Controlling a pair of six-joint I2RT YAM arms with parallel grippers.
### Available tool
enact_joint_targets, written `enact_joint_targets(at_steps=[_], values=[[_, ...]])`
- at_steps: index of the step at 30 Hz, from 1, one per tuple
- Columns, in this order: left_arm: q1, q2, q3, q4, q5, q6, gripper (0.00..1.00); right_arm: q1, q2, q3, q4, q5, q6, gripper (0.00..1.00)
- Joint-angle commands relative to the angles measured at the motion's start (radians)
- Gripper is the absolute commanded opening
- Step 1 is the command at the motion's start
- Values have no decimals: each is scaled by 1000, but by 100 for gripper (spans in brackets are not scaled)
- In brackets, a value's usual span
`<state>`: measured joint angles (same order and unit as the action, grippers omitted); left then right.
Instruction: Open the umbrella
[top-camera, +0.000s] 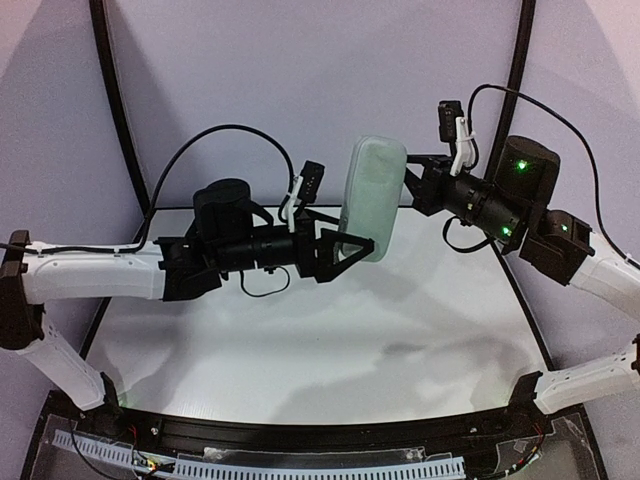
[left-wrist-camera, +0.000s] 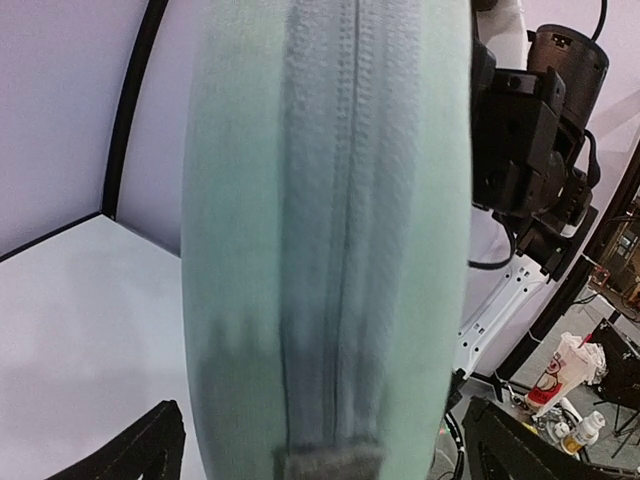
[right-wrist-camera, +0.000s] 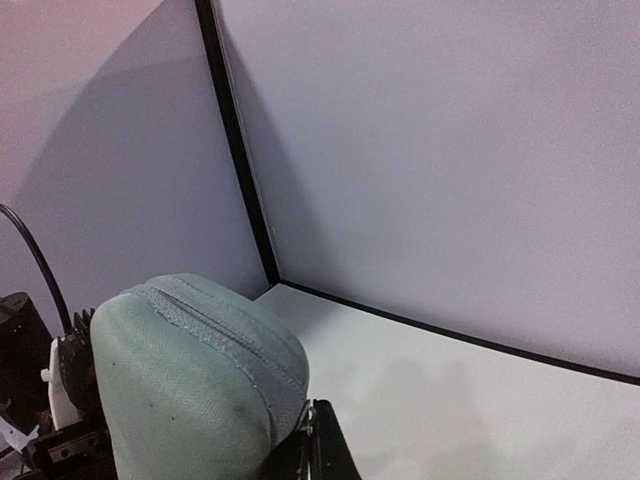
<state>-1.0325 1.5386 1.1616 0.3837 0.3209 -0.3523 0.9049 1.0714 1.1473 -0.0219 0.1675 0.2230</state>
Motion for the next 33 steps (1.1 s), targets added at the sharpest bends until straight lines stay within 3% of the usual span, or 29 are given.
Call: enact_joint_targets(at_steps=[1,5,8,10,14,20,27,33], values=[[-5,48,61,24,33,16,92,9,-10,30,118,-23,56,0],[-5,58,69,38,45,3,66,9,-23,9,128,-13,74,0],[-5,54,57,69,52,-6,26,9,-34,-5,127,-10,76,0],[-6,39,40,74,47,-8,5,10,-40,-10,100,-1,57,0],[-5,-21,-8,1,69,51,1,7,-83,-21,-27,41,-92,0],[-5,-98,-13,-439,162,159,1,-4,-145,-11,-187,114,-393,0],[-5,-106,-41,-605,285,162,1,-7,-158,-48,-79,192,-613,0],[-14,-102,-99,-593,327,124,1,-15,-144,-67,80,349,-626,0]])
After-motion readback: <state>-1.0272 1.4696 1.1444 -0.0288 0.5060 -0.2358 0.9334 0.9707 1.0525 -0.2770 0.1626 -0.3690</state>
